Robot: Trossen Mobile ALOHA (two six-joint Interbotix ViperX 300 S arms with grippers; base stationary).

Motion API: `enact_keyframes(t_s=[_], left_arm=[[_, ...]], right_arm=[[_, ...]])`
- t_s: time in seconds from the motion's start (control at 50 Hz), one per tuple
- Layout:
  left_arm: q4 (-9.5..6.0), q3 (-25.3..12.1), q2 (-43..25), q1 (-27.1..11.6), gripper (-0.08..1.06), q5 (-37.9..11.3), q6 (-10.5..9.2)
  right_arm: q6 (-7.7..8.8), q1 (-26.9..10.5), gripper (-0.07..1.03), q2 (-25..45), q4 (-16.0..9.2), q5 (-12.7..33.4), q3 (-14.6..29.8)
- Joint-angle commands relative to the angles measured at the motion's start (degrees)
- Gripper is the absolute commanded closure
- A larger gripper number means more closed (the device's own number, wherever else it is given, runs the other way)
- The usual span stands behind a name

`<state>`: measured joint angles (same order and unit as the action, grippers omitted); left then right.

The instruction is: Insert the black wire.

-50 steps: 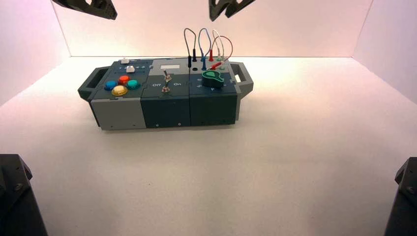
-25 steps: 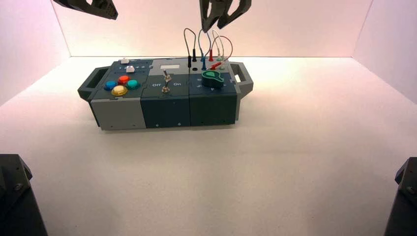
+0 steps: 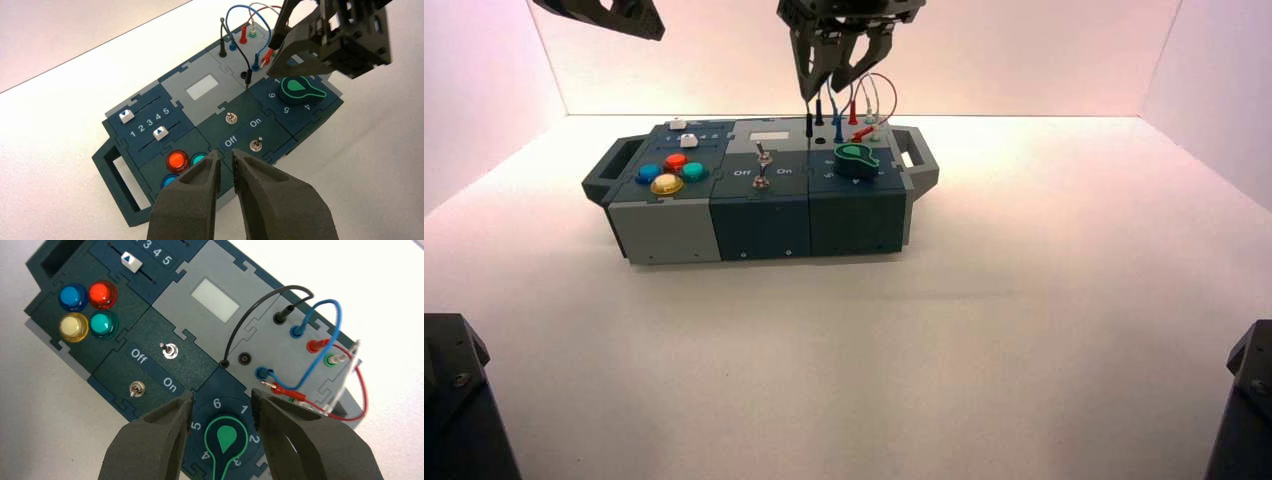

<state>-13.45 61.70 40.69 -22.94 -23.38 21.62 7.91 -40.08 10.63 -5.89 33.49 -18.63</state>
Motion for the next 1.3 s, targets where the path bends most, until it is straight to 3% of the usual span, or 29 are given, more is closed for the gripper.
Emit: enact_keyframes(t_s=[0.02,0.6,1.3], left_arm=[[-0.09,-1.41,0.26,-0.35,0.82,0.53,0.18],[-0.09,-1.32,0.44,-0.35,0.82,0.62,0.18],[-0.09,-1.14,0.44,-0.44,0.82,0.79,0.18]], right_arm=[[-0.09,-0.35,0.35,0.35,-0.18,-0.44,2.55],[-0.09,-0.35,0.39,5.45,0.00,0.00,6.15],[0.00,-0.35,0.56,7.12,0.26,1.23,7.73]])
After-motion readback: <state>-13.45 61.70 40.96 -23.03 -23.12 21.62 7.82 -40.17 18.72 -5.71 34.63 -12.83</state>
